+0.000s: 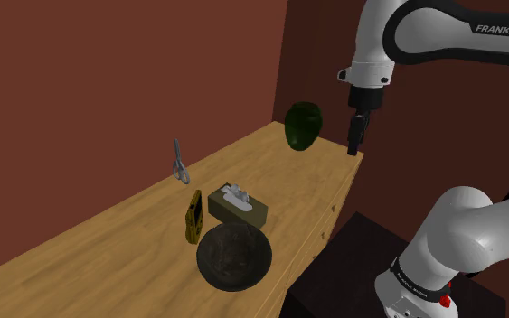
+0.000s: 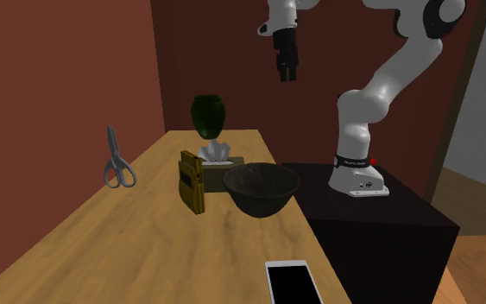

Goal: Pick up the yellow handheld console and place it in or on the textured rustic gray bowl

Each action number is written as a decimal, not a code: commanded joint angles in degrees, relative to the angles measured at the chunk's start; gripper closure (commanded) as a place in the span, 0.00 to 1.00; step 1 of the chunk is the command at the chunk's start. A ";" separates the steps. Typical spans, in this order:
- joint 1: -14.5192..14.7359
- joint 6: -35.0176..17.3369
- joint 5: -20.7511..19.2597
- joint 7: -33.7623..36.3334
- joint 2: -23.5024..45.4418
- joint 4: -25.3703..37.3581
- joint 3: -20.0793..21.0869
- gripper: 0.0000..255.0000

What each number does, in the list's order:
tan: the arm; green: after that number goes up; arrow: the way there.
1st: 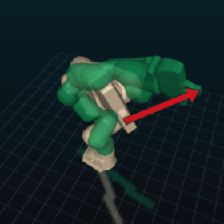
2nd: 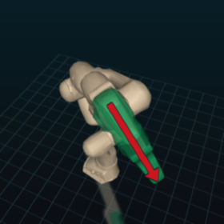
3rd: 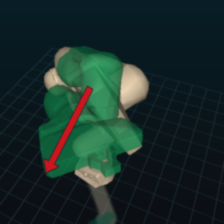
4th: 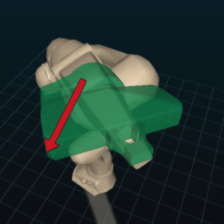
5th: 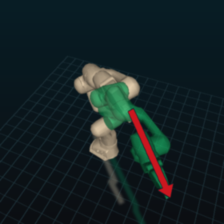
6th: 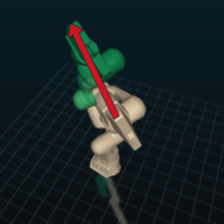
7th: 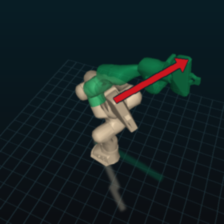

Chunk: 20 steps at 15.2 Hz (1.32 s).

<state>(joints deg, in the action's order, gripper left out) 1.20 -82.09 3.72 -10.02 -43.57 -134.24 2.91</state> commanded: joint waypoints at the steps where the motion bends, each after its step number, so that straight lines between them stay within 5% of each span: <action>1: 0.00 0.00 0.00 0.00 0.00 0.00 0.00 0.00; 12: 0.93 -13.78 10.01 21.85 8.20 -0.65 14.89 0.00; 20: -0.62 -24.45 10.82 38.13 21.08 5.46 25.74 0.00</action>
<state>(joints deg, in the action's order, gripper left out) 0.92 -105.12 14.82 25.85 -24.40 -129.78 27.33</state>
